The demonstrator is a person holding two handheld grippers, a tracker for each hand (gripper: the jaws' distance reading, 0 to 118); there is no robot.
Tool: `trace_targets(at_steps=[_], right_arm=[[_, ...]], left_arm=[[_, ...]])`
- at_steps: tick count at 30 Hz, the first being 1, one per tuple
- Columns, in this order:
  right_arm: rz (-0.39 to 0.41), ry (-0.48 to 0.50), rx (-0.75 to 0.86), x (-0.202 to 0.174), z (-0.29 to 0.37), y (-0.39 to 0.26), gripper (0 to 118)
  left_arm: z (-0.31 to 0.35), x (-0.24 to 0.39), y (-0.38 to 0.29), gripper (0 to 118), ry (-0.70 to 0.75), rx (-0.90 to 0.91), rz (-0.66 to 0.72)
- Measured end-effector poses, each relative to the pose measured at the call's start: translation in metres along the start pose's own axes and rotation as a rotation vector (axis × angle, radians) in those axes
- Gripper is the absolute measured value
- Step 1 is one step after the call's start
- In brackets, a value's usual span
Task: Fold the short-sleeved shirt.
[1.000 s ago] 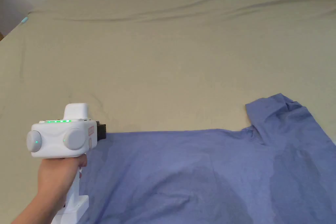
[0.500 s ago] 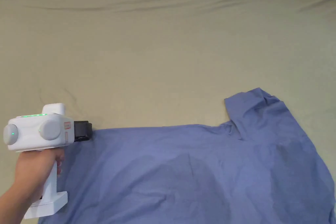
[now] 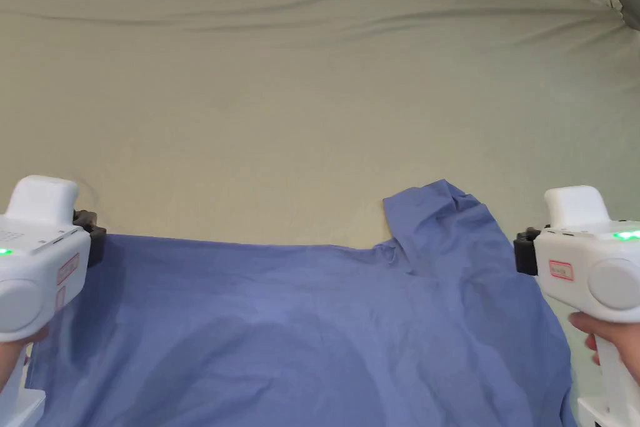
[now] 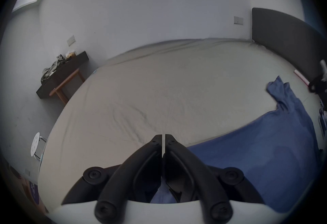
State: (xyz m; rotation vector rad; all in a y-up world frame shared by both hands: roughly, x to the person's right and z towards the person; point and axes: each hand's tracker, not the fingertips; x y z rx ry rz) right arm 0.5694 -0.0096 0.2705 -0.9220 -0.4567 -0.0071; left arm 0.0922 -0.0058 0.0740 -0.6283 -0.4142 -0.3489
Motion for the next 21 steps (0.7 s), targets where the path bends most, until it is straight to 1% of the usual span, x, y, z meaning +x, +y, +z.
trace_targets(at_steps=[1, 2, 3, 5, 7, 11, 12, 14, 15, 16, 17, 18, 19, 20, 21], right_arm=[[-0.02, 0.008, -0.018, 0.002, -0.014, 0.002, 79], [-0.031, 0.002, -0.057, 0.006, -0.029, 0.004, 101], [-0.034, 0.016, -0.086, 0.008, -0.041, 0.004, 105], [-0.047, -0.015, -0.103, 0.008, -0.065, 0.006, 105], [-0.052, -0.024, -0.155, 0.01, -0.086, 0.006, 105], [-0.126, -0.04, -0.258, 0.015, -0.116, -0.001, 105], [-0.136, -0.042, -0.269, 0.014, -0.116, -0.004, 102], [-0.16, -0.023, -0.23, 0.013, -0.112, -0.007, 101], [-0.158, -0.01, -0.226, 0.013, -0.109, -0.008, 97], [-0.161, 0.051, -0.208, 0.008, -0.1, -0.008, 84], [-0.151, 0.09, -0.199, 0.005, -0.093, -0.006, 64], [-0.116, 0.08, -0.192, 0.001, -0.087, -0.005, 22], [-0.053, 0.068, -0.193, 0.005, -0.079, -0.005, 5], [-0.032, 0.039, -0.175, -0.005, -0.072, -0.004, 5], [-0.031, 0.036, -0.161, -0.004, -0.064, -0.005, 5]], left_arm=[[0.01, -0.001, -0.001, 0, -0.008, 0.012, 0.021], [0.017, -0.001, -0.002, 0, -0.009, 0.016, 0.027], [0.02, -0.006, -0.002, 0, -0.006, 0.016, 0.034], [0.032, -0.008, -0.007, 0, -0.012, 0.028, 0.043], [0.038, -0.008, -0.012, 0, -0.013, 0.026, 0.035], [0.042, -0.004, -0.023, 0, -0.01, 0.009, 0.013], [0.04, -0.004, -0.025, 0, -0.017, -0.004, 0.011], [0.037, -0.003, -0.03, 0, -0.014, -0.011, 0.013], [0.038, 0.0, -0.032, 0, -0.009, -0.016, 0.011], [0.036, 0.001, -0.033, 0, -0.003, -0.023, 0.006], [0.037, 0.001, -0.034, 0, -0.001, -0.022, 0.008], [0.037, 0.0, -0.034, 0, -0.001, -0.021, 0.01], [0.036, 0.0, -0.036, 0, -0.001, -0.02, 0.014], [0.039, 0.0, -0.036, 0, 0.003, -0.015, 0.017], [0.042, -0.002, -0.034, 0, 0.005, -0.009, 0.022]])
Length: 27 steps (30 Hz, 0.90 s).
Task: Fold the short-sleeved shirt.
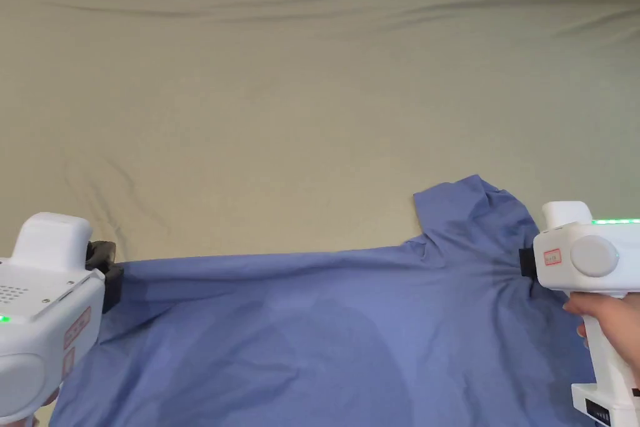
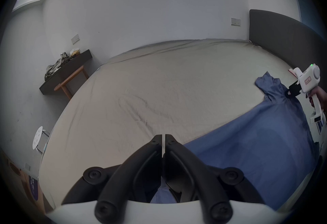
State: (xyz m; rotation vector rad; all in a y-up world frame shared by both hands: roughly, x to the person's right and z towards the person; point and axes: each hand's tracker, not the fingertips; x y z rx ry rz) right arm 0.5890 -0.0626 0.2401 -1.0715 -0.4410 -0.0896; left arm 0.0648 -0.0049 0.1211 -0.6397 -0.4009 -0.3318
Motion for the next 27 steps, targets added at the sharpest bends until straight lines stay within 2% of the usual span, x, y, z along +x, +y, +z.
trace_targets(at_steps=[4, 10, 17, 22, 27], right_arm=[[-0.084, 0.019, 0.126, 0.017, 0.04, -0.002, 5], [-0.043, -0.014, 0.387, 0.022, 0.178, -0.009, 5], [-0.064, -0.066, 0.678, 0.027, 0.322, -0.028, 5], [-0.054, -0.107, 0.837, 0.028, 0.4, -0.036, 5], [0.003, -0.19, 0.956, 0.025, 0.454, -0.035, 5]], left_arm=[[0.028, -0.008, 0.013, 0, 0.013, 0.063, 0.029], [0.099, -0.031, 0.049, 0, 0.052, 0.221, 0.063], [0.193, -0.056, 0.094, 0, 0.072, 0.43, 0.1], [0.249, -0.066, 0.116, 0, 0.096, 0.544, 0.09], [0.297, -0.078, 0.135, 0, 0.117, 0.67, 0.141]])
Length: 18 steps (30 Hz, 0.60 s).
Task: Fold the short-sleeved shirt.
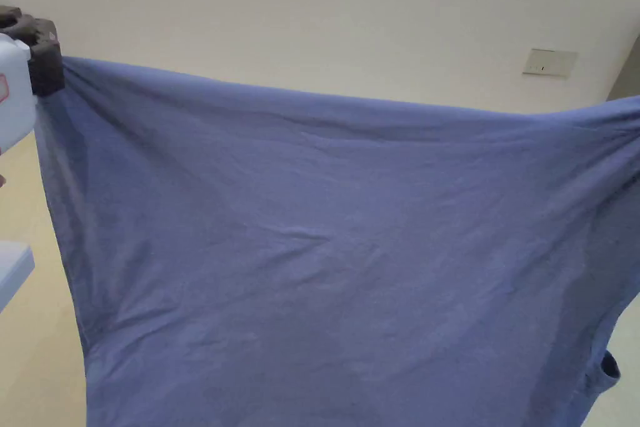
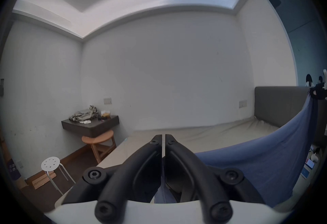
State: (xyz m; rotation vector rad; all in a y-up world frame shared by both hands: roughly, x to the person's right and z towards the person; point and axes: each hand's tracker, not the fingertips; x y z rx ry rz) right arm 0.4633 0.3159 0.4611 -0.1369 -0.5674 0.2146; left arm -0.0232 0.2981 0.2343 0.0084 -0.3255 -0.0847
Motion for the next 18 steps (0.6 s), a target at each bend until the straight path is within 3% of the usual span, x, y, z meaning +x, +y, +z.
trace_targets(at_steps=[8, 12, 18], right_arm=[[-0.006, -0.034, 0.111, 0.012, 0.017, 0.062, 5], [0.059, -0.048, 0.172, 0.011, 0.013, 0.095, 5], [0.092, -0.064, 0.207, 0.01, -0.028, 0.131, 5]], left_arm=[[0.009, -0.012, 0.06, 0, 0.024, 0.108, -0.023], [0.001, -0.014, 0.083, 0, 0.051, 0.145, -0.043], [-0.044, -0.028, 0.11, 0, 0.035, 0.125, -0.004]])
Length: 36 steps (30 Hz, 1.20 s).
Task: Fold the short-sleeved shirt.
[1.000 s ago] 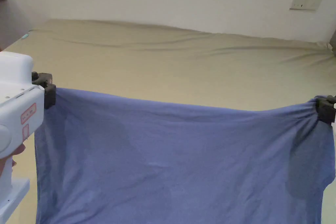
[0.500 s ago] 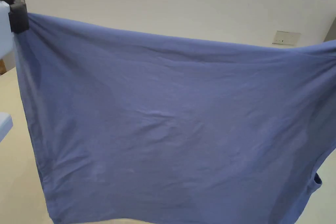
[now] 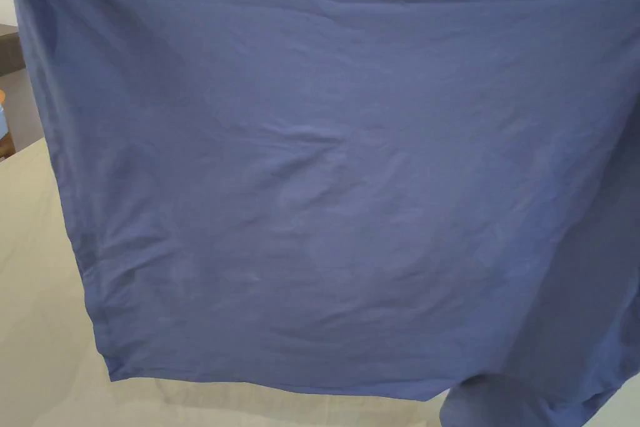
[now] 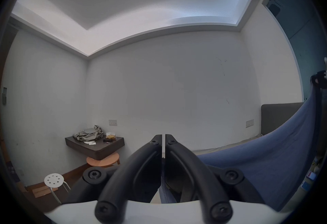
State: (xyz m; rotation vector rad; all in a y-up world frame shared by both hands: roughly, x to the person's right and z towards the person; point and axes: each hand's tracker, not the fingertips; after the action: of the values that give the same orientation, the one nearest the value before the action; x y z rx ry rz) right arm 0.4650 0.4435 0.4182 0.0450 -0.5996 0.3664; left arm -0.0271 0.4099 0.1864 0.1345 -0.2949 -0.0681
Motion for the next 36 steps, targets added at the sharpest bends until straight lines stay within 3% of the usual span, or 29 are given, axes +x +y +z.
trace_targets(at_steps=[7, 12, 16, 23, 36], right_arm=[[0.062, -0.017, -0.004, -0.014, -0.074, 0.006, 5], [0.033, -0.008, -0.047, -0.025, -0.134, -0.001, 5], [0.084, -0.018, -0.07, -0.043, -0.177, -0.011, 5], [0.01, 0.002, -0.165, -0.064, -0.244, -0.027, 5], [0.002, 0.016, -0.299, -0.104, -0.29, -0.114, 5]], left_arm=[[-0.061, 0.01, 0.011, 0, 0.018, -0.026, -0.016], [-0.119, 0.021, 0.009, 0, 0.044, -0.057, -0.059], [-0.164, 0.028, 0.004, 0, 0.059, -0.089, -0.08], [-0.234, 0.032, -0.012, 0, 0.088, -0.123, -0.068], [-0.293, 0.059, -0.101, 0, 0.079, -0.231, -0.045]])
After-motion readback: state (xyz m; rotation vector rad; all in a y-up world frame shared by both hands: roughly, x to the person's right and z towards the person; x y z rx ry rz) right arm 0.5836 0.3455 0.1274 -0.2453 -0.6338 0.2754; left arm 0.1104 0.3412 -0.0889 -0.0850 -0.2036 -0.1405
